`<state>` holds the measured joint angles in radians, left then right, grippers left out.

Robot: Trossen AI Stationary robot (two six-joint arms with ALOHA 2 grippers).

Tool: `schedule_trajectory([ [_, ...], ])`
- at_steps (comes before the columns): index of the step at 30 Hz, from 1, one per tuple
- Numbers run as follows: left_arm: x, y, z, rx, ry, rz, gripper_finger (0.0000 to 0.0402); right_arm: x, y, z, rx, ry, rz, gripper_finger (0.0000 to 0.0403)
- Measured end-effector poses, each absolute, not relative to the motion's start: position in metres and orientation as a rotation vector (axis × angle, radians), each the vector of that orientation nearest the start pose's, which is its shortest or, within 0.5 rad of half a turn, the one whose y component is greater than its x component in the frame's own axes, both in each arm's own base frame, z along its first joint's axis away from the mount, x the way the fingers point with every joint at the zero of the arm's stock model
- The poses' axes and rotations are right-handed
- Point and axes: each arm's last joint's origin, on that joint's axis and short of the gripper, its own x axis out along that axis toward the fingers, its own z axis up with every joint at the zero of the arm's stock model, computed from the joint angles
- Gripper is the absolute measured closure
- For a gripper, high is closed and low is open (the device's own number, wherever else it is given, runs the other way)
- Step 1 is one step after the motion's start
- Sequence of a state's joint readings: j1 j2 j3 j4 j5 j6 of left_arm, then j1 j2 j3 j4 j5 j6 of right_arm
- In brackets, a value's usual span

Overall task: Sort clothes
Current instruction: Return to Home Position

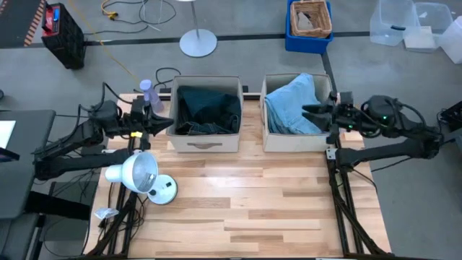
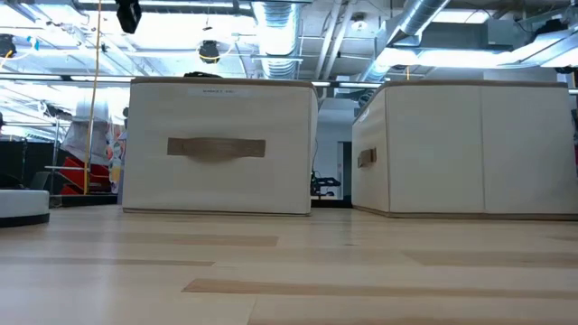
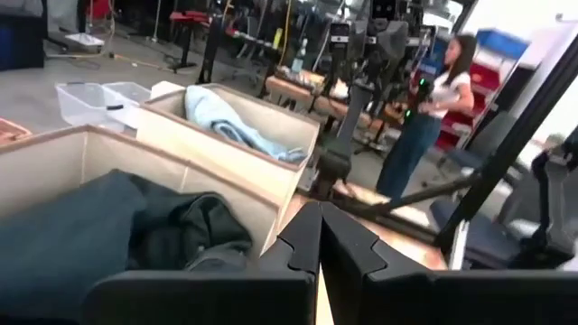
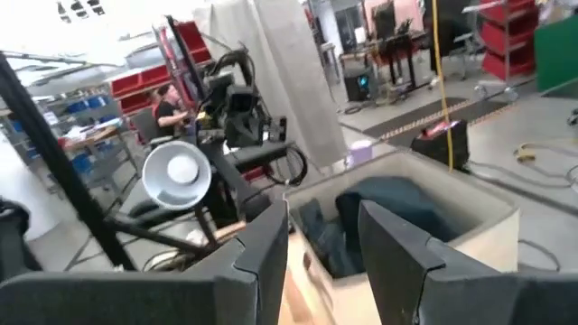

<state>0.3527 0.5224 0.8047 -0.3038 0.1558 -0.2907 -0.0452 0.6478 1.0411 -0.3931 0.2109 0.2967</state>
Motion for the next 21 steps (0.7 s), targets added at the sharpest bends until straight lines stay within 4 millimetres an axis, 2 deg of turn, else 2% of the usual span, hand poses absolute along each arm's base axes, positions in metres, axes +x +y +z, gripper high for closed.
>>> schedule_trajectory([
  [6,0.101,0.033,0.354,-0.258,0.043,0.211,0.0400,0.087,-0.011,0.385,0.340,-0.015,-0.319,0.0251],
  [15,0.101,0.033,0.347,-0.233,0.103,0.217,0.0400,0.054,-0.010,0.352,0.389,-0.147,-0.309,0.0251],
  [21,0.101,0.033,0.328,-0.275,0.123,0.217,0.0400,0.044,-0.010,0.328,0.407,-0.247,-0.289,0.0251],
])
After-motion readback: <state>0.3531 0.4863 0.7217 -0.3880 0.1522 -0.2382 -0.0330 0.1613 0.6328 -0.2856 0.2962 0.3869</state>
